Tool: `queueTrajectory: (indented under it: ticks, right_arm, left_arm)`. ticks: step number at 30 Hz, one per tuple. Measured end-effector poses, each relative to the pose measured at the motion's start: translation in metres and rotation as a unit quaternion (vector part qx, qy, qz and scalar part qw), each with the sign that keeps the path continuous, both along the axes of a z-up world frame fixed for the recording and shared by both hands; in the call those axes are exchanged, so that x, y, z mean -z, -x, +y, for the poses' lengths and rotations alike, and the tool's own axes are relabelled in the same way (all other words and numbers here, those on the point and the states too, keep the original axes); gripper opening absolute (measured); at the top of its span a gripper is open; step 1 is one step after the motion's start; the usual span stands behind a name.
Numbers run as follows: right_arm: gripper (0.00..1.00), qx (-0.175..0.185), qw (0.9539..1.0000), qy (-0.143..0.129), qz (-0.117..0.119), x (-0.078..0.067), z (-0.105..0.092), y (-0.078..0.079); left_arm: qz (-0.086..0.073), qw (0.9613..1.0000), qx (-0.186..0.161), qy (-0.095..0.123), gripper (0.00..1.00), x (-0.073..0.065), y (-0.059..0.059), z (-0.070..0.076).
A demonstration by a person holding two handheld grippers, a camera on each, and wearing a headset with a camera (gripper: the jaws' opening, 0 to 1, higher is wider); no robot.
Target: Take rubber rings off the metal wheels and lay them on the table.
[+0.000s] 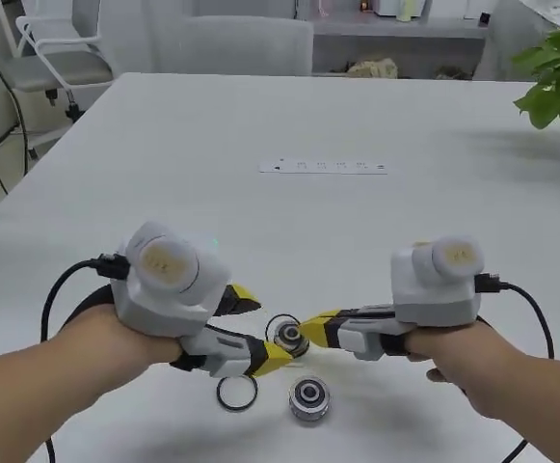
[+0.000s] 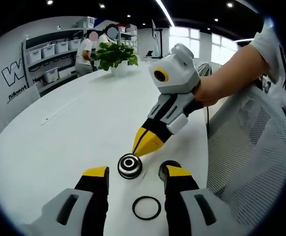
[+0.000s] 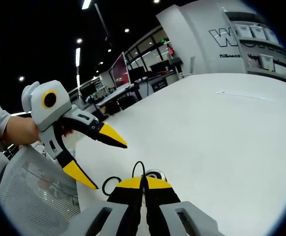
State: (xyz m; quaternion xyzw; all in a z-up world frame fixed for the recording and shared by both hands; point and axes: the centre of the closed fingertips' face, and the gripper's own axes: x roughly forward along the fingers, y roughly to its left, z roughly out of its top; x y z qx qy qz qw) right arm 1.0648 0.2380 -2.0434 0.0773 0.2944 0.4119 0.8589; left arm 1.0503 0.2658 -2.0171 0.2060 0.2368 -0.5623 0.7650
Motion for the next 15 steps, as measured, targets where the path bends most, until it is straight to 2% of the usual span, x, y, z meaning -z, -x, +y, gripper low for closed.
queueTrajectory:
  ticks: [6,15]
  right_arm:
    - [0.0,-0.006,1.0,-0.006,0.001,-0.003,0.006,0.004]
    - [0.0,-0.021,0.9996,-0.016,0.004,-0.009,0.017,0.012]
  left_arm:
    - [-0.008,0.9998,-0.008,0.016,0.48,-0.013,0.003,0.007]
    - [-0.003,0.9993,-0.015,0.034,0.56,-0.023,0.014,0.02]
